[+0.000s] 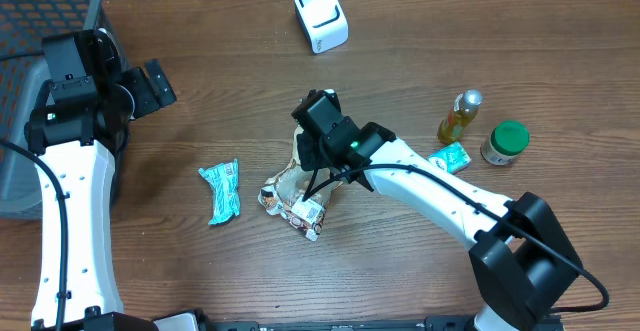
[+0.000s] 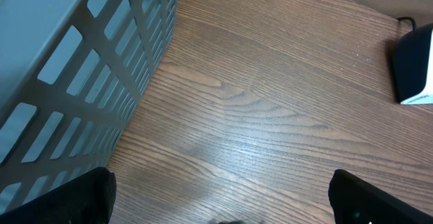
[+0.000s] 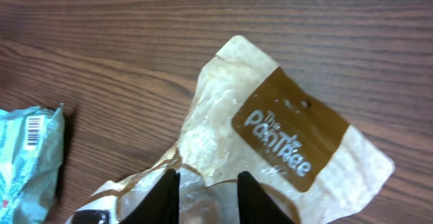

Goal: Scan the item barcode
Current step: 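Close the right gripper on the PanTree bag's top edge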

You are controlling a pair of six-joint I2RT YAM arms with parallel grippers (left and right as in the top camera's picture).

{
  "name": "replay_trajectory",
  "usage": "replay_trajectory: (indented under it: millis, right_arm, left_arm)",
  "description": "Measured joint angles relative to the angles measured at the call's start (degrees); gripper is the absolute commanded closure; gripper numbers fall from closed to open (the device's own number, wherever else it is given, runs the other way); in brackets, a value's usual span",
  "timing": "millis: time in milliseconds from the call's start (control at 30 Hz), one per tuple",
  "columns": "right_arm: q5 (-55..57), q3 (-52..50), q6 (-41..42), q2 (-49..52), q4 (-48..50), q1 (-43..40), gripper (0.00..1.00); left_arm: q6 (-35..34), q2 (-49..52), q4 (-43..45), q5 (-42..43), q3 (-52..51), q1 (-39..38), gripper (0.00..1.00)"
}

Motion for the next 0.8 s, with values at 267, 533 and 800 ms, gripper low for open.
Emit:
replay_trajectory:
  millis: [267,533,800]
  right_arm:
    - [-0.02,0.0,0.09,0.0,-0.15,-1.92,0.67]
    - [-0.04,0.0,-0.63,0.0,-0.59,-1.99,0.57]
    - [-1.16,0.0,-3.1,0.0,-1.64,-2.12,0.47]
  left_arm:
    - [0.0,0.0,0.0,0.0,0.0,0.0,0.0]
    - [0.0,0.0,0.0,0.0,-0.02,0.0,0.0]
    - [0.0,0.0,0.0,0.0,0.0,0.0,0.0]
